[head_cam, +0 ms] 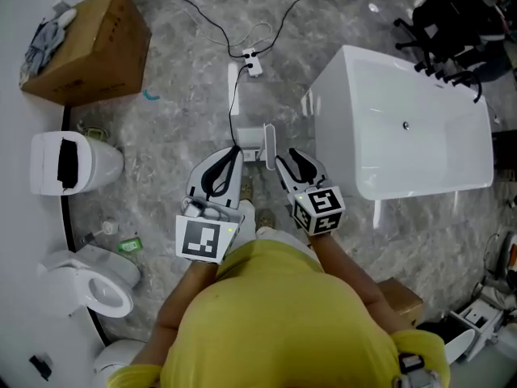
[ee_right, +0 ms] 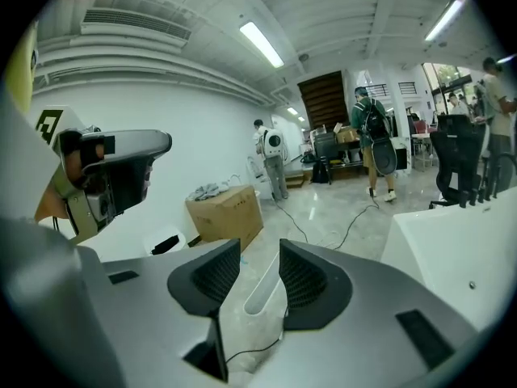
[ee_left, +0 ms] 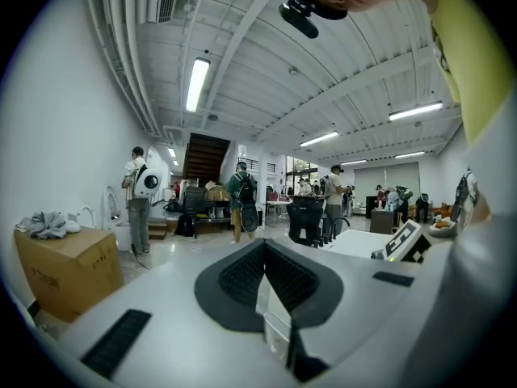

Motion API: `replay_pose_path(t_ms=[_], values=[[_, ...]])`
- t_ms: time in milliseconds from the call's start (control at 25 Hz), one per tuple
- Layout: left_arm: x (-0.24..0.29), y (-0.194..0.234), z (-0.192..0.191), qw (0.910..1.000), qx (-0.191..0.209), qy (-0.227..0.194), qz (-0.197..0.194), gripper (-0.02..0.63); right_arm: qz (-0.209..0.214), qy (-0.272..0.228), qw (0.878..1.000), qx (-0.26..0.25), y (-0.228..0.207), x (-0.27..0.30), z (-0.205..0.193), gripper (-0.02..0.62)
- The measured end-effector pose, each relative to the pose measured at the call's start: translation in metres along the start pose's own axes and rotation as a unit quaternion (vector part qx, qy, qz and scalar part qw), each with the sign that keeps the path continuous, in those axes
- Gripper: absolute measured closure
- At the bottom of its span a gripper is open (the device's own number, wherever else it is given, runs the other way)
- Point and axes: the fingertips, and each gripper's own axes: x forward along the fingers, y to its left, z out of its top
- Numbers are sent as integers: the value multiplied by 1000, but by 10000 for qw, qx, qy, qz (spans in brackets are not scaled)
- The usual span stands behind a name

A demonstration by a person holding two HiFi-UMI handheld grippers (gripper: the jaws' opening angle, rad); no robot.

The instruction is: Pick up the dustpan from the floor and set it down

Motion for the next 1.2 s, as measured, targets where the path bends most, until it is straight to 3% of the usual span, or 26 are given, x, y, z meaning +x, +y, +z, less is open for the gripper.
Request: replay_pose_path(t_ms=[200, 480, 600, 880, 1040, 1200], values=[[28, 13, -10, 9992, -78, 177, -347, 607, 80, 388, 9991, 152, -7, 30, -17, 423], [58, 26, -25, 9966, -182, 394, -695, 607, 329, 917, 9886, 1149, -17, 56, -49, 406], [65, 28, -33, 9959, -77, 419, -798, 607, 661, 1205, 9778, 1583, -17, 64, -62, 383], [72, 26, -30, 9959, -135, 497, -745, 607, 1481, 1523, 9349, 2843, -15, 78, -75, 359], [69, 28, -30, 9968, -47, 555, -578, 607, 1797, 1563, 9201, 3110, -12, 84, -74, 402], [69, 30, -27, 9975, -35, 563, -433, 607, 1881, 1558, 9153, 3202, -14, 91, -69, 456]])
